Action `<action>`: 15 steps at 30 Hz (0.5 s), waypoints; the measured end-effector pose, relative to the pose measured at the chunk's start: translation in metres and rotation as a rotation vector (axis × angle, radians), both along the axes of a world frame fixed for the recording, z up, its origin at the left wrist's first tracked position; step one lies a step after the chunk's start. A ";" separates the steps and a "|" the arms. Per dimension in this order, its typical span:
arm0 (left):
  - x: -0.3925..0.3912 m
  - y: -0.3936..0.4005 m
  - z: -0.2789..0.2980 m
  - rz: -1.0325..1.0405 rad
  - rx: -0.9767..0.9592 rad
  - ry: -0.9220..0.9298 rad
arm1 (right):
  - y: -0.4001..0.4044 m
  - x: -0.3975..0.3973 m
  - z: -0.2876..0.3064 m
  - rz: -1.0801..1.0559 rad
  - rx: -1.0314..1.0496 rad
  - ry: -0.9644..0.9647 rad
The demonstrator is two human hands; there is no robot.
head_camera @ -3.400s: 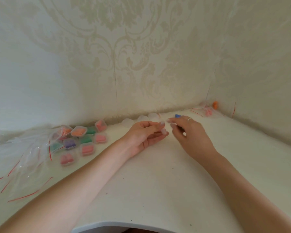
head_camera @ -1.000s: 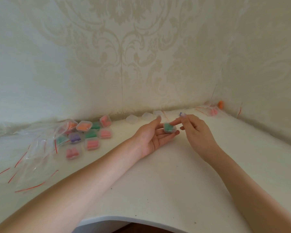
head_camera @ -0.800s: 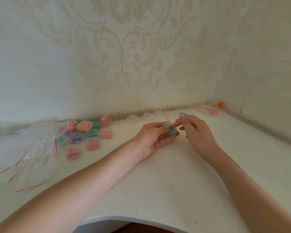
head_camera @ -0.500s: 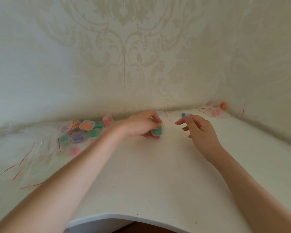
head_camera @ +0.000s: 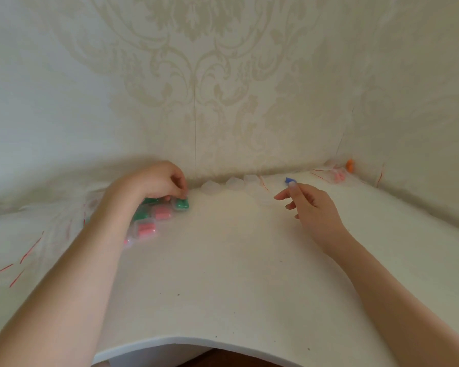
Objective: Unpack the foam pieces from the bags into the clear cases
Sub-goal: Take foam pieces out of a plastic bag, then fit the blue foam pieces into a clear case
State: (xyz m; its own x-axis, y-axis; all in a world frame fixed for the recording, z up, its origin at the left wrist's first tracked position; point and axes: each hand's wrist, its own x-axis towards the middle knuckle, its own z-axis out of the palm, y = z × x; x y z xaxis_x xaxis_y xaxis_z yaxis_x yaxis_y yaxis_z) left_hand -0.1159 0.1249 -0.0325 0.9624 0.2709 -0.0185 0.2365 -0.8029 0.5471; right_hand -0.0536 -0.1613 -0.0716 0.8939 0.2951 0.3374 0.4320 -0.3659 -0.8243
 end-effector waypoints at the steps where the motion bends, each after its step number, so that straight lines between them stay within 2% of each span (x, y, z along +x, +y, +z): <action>1: 0.001 -0.001 0.000 -0.013 0.042 0.004 | 0.000 0.000 0.000 -0.001 -0.007 0.003; 9: 0.003 -0.009 0.001 0.026 0.223 -0.111 | 0.000 0.001 -0.001 0.032 -0.015 0.012; 12: 0.007 -0.028 -0.006 0.086 0.329 -0.252 | -0.001 0.003 -0.002 0.016 -0.018 0.026; 15: 0.013 -0.075 -0.020 0.005 0.369 -0.380 | -0.005 0.006 -0.003 -0.026 -0.043 0.035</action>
State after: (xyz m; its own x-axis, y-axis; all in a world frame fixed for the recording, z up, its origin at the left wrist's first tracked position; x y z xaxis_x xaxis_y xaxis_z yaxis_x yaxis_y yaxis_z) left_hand -0.1033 0.0497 -0.0529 0.8814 0.1984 0.4288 0.0814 -0.9577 0.2759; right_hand -0.0472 -0.1662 -0.0742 0.9125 0.2855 0.2930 0.3929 -0.4121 -0.8221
